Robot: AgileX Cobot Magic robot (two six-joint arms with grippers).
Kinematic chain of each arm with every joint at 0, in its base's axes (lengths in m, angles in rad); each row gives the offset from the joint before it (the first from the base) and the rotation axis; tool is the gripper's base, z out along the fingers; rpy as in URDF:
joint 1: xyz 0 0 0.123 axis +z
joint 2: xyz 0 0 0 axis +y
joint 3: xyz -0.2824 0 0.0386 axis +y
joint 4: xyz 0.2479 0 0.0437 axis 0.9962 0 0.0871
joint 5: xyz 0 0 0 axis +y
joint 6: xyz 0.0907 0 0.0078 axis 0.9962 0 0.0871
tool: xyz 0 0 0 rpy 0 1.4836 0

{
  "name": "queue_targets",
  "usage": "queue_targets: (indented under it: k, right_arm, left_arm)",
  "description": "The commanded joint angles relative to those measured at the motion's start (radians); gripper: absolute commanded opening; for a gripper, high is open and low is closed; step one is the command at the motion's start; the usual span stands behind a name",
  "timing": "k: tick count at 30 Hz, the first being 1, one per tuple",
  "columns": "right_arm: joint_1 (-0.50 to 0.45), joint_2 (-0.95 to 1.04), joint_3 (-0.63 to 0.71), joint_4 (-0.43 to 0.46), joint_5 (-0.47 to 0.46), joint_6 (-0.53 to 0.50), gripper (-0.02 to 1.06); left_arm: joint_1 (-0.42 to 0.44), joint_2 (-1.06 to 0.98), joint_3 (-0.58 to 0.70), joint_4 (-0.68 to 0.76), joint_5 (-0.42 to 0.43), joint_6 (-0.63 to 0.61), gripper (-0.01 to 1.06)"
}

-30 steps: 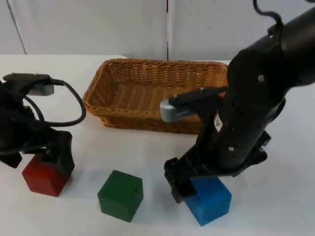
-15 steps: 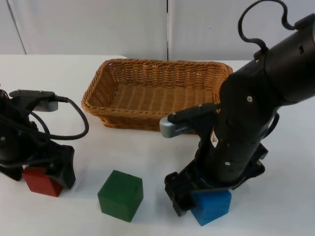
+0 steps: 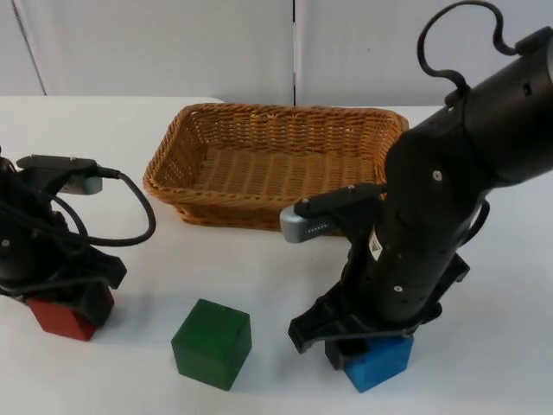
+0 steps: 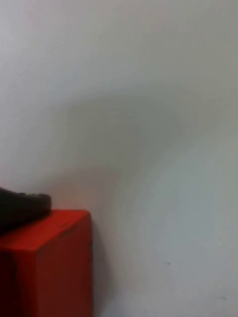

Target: Pick up one cube with each hand and place exactly two cubes into the same basket, leaving the remaining cube outside.

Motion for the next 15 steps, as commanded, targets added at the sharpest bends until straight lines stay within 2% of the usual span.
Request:
queue_targets:
  k: [1,3,4,10,15]
  right_arm:
    - [0.007,-0.009,-0.002,0.004,0.004,0.001,0.13]
    - [0.007,-0.03,-0.002,0.003,0.013,-0.014,0.0]
    - [0.007,-0.046,-0.002,0.003,0.016,-0.017,0.0]
    - [0.007,-0.125,-0.002,-0.004,0.05,-0.024,0.0]
    - [0.007,-0.226,-0.002,-0.004,0.114,-0.046,0.0]
  left_arm:
    - [-0.007,0.003,-0.001,0.0,-0.006,-0.006,0.23]
    - [-0.007,-0.001,-0.001,0.0,0.008,-0.006,0.02]
    - [-0.007,-0.009,-0.001,0.0,0.013,-0.008,0.0]
    - [-0.007,-0.065,-0.001,0.0,0.037,-0.04,0.0]
    - [-0.007,-0.169,-0.001,0.0,0.081,-0.062,0.0]
